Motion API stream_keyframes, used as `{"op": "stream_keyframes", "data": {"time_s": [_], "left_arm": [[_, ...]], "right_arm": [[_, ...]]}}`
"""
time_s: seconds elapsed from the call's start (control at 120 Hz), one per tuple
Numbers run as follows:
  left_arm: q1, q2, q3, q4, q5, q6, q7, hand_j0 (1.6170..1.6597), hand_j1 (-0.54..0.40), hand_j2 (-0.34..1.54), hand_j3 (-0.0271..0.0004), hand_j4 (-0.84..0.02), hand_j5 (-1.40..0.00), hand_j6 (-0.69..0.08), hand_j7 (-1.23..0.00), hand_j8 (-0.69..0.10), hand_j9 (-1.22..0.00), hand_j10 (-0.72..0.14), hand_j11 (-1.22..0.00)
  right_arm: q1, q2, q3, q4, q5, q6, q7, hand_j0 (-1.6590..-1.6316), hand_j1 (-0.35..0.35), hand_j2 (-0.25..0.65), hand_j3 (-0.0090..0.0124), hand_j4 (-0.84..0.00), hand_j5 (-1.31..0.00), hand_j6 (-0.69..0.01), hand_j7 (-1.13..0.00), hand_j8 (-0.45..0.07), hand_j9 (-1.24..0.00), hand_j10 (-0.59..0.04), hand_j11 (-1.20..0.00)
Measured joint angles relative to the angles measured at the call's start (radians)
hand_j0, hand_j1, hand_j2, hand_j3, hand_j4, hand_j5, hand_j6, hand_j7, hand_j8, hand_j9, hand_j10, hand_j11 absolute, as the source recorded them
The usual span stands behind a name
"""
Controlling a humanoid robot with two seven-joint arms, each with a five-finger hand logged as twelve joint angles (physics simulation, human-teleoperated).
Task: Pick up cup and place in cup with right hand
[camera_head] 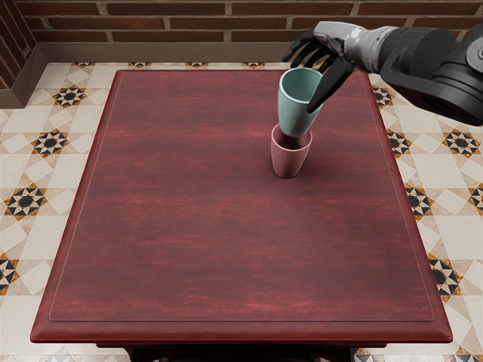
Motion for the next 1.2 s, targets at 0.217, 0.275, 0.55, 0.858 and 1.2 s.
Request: {"op": "stream_keyframes", "data": {"time_s": [0.217,0.275,0.55,0.858,1.2], "left_arm": [[0.000,0.000,0.000,0.000,0.000,0.000,0.000,1.6581,0.349,0.00,0.0000,0.000,0.00,0.000,0.00,0.000,0.00,0.000,0.00],[0.000,0.000,0.000,0.000,0.000,0.000,0.000,1.6581,0.349,0.00,0.0000,0.000,0.00,0.000,0.00,0.000,0.00,0.000,0.00],[0.000,0.000,0.000,0.000,0.000,0.000,0.000,1.6581,0.349,0.00,0.0000,0.000,0.00,0.000,0.00,0.000,0.00,0.000,0.00],[0.000,0.000,0.000,0.000,0.000,0.000,0.000,1.6581,0.349,0.00,0.0000,0.000,0.00,0.000,0.00,0.000,0.00,0.000,0.00],[0.000,0.000,0.000,0.000,0.000,0.000,0.000,1.6581,0.349,0.00,0.0000,0.000,0.00,0.000,0.00,0.000,0.00,0.000,0.00]], "right_arm": [[-0.008,0.012,-0.001,-0.029,0.000,0.012,0.000,-1.6581,0.102,0.149,0.0003,-0.433,-0.57,-0.395,-0.57,-0.345,-0.57,-0.456,-0.57],[-0.010,0.017,-0.002,-0.031,0.000,0.013,0.000,-1.6581,0.102,0.149,0.0006,-0.432,-0.57,-0.396,-0.57,-0.346,-0.57,-0.458,-0.57],[-0.019,0.033,-0.005,-0.043,0.000,0.014,0.000,-1.6579,0.100,0.134,-0.0002,-0.430,-0.57,-0.397,-0.56,-0.343,-0.56,-0.453,-0.57],[-0.037,0.074,-0.009,-0.091,0.000,0.014,0.000,-1.6581,0.099,0.129,0.0002,-0.425,-0.56,-0.395,-0.56,-0.343,-0.55,-0.454,-0.56],[-0.064,0.107,-0.004,-0.119,-0.005,0.007,0.000,-1.6581,-0.091,0.033,0.0000,-0.236,-0.31,-0.228,-0.31,-0.206,-0.31,-0.249,-0.31]]}}
